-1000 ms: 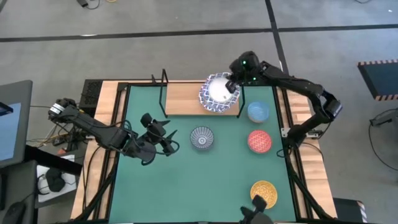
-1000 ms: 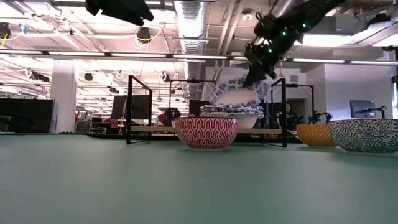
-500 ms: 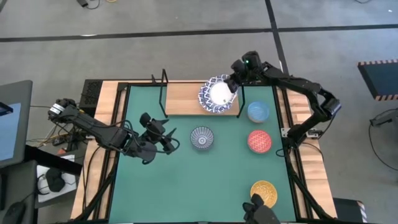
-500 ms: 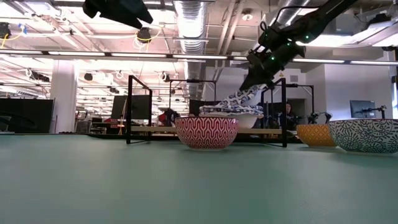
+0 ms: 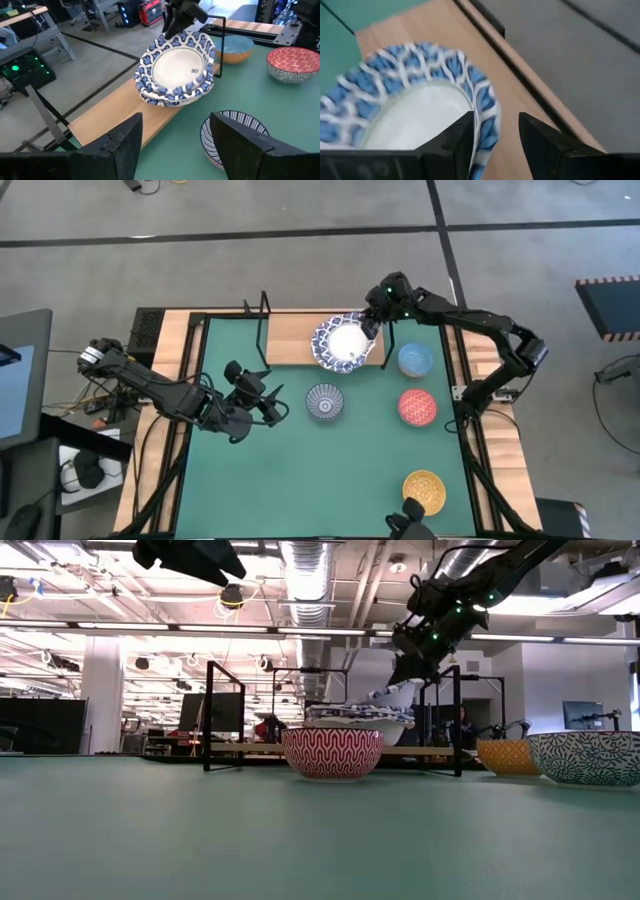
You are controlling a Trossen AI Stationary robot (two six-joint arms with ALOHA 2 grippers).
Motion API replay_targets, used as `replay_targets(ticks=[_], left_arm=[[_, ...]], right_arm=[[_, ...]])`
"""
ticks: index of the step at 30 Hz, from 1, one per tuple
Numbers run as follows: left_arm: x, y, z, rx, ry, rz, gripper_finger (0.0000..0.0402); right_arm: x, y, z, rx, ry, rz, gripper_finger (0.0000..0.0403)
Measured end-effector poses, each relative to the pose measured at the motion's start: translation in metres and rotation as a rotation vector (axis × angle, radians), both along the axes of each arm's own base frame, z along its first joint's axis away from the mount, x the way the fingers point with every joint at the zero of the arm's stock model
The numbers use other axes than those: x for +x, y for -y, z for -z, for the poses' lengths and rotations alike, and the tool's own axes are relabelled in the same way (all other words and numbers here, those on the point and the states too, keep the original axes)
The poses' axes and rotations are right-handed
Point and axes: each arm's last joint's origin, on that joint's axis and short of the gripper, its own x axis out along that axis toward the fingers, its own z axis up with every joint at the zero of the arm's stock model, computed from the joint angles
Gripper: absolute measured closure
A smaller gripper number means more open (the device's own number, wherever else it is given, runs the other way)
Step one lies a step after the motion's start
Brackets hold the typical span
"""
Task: Place and stack bowls onto a shelf
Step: Stack the white bowl on top of the other white bowls on the shelf
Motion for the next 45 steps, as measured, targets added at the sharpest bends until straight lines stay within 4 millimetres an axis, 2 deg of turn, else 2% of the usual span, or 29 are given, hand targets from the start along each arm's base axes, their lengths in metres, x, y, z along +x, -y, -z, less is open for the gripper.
replay_targets(ticks=[4,9,17,26,32,41,45], left_arm=[[0.000,0.000,0.000,0.001,-0.001,0.001,0.0184],[0.000,0.000,0.000,0.005,-0.006,0.003,0.0184],[-0.001,0.000,0.002,-0.009,-0.011,0.001,0.0184],[-0.001,-0.002,0.002,-0.005,-0.020,-0.006,0.0184],[-0.002,-0.003,0.004,-0.012,-0.028,-0.013,0.0184],[-0.003,-0.003,0.004,-0.022,-0.020,-0.019,0.0184],[-0.003,-0.003,0.004,-0.023,-0.020,-0.018,0.0184]], right_arm=[[0.002,0.001,-0.004,-0.024,0.033,0.002,0.0232],[0.013,-0.004,0.016,0.010,-0.058,-0.028,0.0239],[0.023,-0.012,0.019,-0.074,-0.120,-0.034,0.0249],[0.024,-0.016,0.001,-0.189,-0.063,-0.088,0.0249],[0.028,-0.022,-0.001,-0.160,-0.015,-0.166,0.0249],[0.052,-0.055,-0.006,-0.224,0.033,-0.344,0.0249],[0.060,-0.067,-0.014,-0.268,-0.023,-0.385,0.0250]])
